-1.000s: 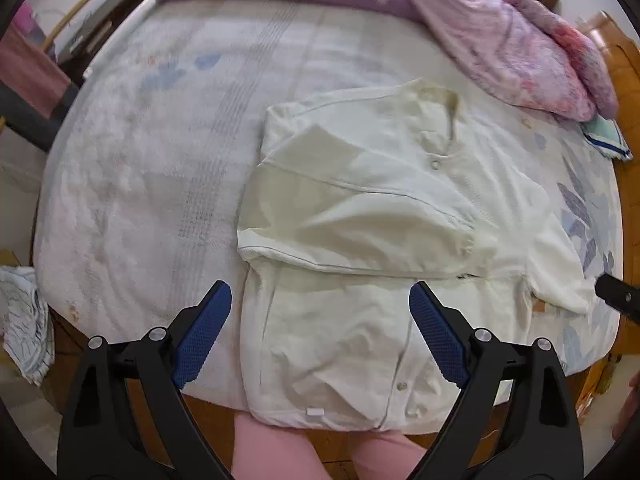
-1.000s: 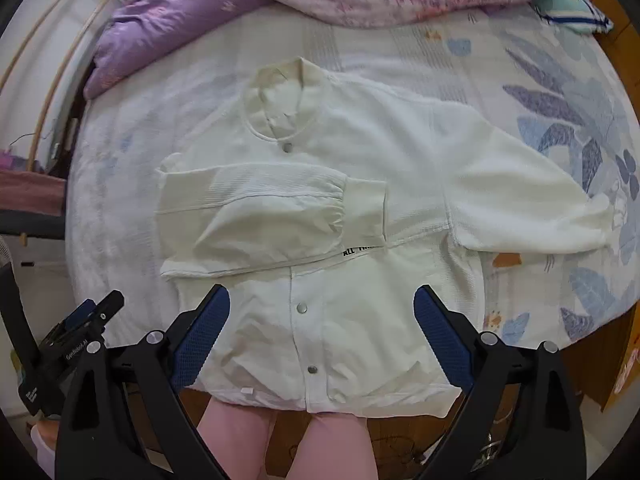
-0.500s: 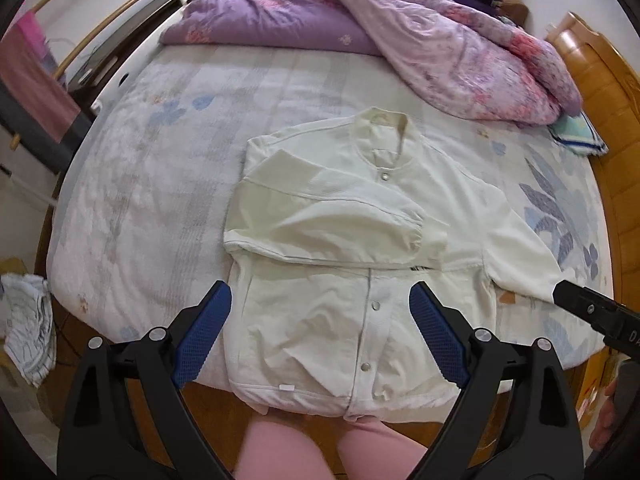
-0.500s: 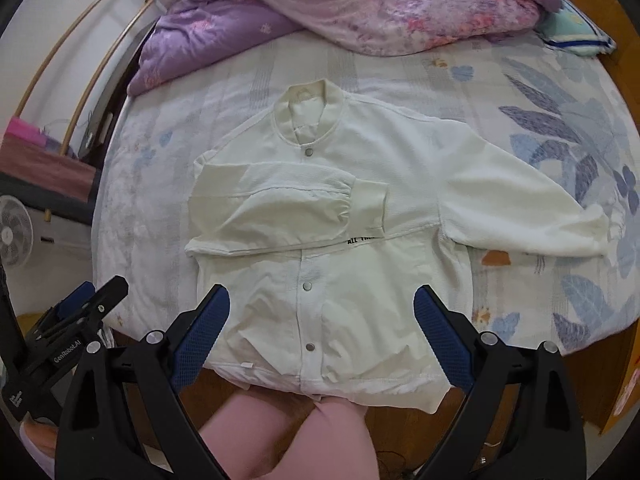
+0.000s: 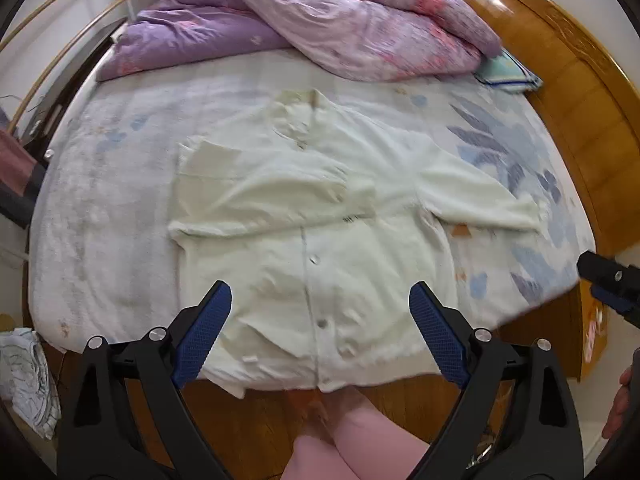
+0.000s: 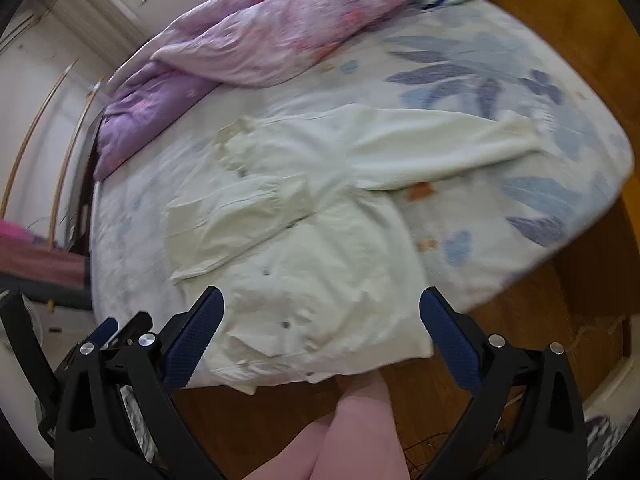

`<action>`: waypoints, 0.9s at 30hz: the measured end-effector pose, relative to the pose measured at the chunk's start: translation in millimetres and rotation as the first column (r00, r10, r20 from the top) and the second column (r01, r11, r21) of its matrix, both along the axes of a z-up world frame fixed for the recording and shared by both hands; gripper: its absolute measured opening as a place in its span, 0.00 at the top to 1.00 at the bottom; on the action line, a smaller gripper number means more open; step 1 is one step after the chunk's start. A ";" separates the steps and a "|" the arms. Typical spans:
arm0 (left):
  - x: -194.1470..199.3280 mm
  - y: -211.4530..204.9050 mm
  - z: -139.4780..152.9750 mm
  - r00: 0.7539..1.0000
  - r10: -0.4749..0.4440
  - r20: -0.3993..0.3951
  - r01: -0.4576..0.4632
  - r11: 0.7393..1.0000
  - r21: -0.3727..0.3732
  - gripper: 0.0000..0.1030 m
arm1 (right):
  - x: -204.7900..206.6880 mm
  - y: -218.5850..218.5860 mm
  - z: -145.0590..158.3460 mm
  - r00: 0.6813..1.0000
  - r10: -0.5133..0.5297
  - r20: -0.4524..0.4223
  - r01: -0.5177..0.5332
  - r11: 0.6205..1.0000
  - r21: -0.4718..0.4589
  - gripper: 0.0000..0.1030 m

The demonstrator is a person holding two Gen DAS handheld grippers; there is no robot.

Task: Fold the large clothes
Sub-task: 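Move the right tool toward the other sleeve cuff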

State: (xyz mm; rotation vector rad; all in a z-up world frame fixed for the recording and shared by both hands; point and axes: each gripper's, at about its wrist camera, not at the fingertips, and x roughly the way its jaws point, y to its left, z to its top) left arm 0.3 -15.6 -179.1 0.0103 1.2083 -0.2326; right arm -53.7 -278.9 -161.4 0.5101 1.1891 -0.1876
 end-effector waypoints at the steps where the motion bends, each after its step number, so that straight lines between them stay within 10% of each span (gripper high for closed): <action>1: -6.9 -6.8 -2.7 1.000 -0.017 -0.008 0.017 1.000 -0.005 0.12 | -8.3 -4.8 0.8 1.000 -0.016 -0.003 0.016 1.000 -0.002 0.08; 12: -22.9 -67.9 -8.7 0.991 -0.131 -0.009 0.132 0.991 0.034 0.12 | -44.7 -73.3 -8.0 0.985 -0.174 -0.014 0.175 0.984 0.032 0.08; 27: 80.7 -225.9 -47.7 0.986 -0.133 -0.102 0.145 0.983 0.116 0.12 | 52.1 -246.5 -86.6 0.966 -0.183 -0.182 0.203 0.975 0.094 0.08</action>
